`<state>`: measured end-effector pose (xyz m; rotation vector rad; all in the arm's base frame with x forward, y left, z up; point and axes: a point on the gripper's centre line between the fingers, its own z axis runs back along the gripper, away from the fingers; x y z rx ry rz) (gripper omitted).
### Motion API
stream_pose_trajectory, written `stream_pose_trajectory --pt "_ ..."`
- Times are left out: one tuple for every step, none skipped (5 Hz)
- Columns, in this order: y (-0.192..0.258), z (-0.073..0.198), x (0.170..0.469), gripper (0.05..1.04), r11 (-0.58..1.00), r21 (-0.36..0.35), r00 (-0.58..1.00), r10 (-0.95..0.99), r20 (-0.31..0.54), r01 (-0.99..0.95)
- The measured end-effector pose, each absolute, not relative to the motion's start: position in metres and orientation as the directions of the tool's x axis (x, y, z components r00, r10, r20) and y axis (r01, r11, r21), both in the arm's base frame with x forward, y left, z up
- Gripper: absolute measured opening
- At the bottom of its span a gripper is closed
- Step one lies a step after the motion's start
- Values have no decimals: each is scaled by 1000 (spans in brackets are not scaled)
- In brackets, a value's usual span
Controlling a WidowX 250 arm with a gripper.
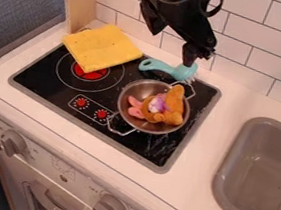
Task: Moved the yellow cloth to the left lower side of the burner
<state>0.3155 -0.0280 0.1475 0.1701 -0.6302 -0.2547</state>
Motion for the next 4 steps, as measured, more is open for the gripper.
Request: stream_pose_trajectory --pt "-28 140 314 1001 956 227 792 -284 540 188" --pt "-8 133 313 1001 970 188 822 -231 520 154" --pt "13 123 313 1001 983 156 852 -166 496 101" --pt "43 122 325 1001 991 132 866 -93 491 31"
